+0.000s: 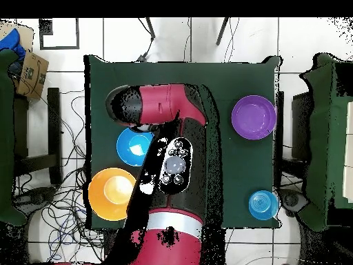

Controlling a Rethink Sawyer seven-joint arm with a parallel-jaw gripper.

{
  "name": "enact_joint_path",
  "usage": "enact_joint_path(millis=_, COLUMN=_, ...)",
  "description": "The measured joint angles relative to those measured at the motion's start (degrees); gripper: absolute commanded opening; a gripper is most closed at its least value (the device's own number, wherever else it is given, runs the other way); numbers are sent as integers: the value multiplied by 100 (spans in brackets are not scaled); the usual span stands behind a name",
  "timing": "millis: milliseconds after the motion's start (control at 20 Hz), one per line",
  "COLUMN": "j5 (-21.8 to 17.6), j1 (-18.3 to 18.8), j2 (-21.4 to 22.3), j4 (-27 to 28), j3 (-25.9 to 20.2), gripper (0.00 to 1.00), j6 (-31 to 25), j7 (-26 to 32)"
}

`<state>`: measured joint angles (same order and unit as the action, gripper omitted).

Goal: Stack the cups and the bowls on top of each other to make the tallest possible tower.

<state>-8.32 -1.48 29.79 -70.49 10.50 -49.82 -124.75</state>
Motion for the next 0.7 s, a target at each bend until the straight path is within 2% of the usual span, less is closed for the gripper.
enact_joint_path(millis=700, j5=0, j1=44, j2=39, j4=-127, j3=-5, gripper=0, j6=116, j7=0)
